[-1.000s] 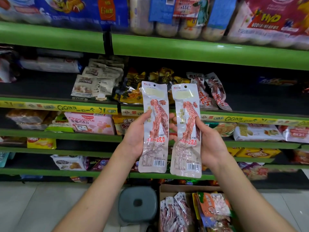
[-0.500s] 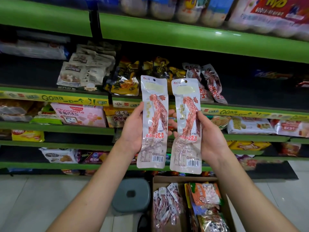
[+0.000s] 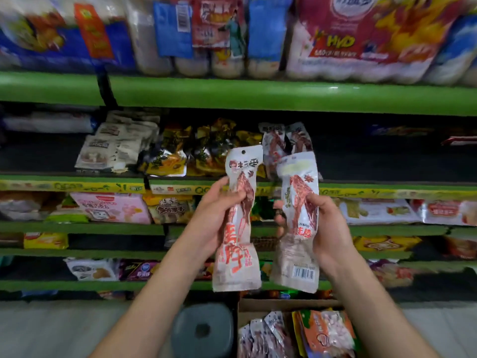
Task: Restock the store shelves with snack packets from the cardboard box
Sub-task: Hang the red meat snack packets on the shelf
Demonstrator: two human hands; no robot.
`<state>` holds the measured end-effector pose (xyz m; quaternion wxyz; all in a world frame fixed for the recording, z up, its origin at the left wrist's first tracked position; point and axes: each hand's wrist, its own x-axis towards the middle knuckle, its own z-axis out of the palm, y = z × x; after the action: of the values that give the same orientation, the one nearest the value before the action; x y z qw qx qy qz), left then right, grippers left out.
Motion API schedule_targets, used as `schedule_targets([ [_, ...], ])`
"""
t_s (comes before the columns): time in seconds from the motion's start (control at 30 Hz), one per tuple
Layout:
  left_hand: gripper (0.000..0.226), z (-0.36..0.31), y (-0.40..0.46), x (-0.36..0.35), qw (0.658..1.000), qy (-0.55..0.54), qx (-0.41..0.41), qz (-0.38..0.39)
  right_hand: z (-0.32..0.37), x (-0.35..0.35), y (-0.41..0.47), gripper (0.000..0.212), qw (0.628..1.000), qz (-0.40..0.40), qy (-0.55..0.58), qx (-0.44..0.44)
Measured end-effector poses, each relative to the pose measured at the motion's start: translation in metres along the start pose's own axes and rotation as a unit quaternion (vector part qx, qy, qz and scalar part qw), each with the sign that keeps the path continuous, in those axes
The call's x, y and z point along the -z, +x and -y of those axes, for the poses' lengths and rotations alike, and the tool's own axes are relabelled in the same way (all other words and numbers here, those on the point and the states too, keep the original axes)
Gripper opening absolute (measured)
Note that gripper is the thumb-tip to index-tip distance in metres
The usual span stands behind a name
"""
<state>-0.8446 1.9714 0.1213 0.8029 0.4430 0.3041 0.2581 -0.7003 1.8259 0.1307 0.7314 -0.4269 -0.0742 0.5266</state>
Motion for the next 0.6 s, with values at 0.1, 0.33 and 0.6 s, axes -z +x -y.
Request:
schedule_targets([
  [0.1, 0.046, -0.005, 0.003, -0.029, 0.998, 0.05, -0.011, -0.025, 0.019, 0.02, -0.009, 0.036, 0.997, -0.025, -0.073, 0.024],
  [0.33, 0.027, -0.017, 0.044, -0.143, 0.988, 0.15, -0.005, 0.023, 0.1, 0.066, 0.0, 0.066, 0.907, -0.064, -0.411, 0.069],
  [0.6, 0.037, -0.042, 0.113, -0.224, 0.988, 0.152, -0.005, 0.009, 0.179, 0.109, 0.005, 0.012, 0.915, -0.052, -0.371, 0.146],
])
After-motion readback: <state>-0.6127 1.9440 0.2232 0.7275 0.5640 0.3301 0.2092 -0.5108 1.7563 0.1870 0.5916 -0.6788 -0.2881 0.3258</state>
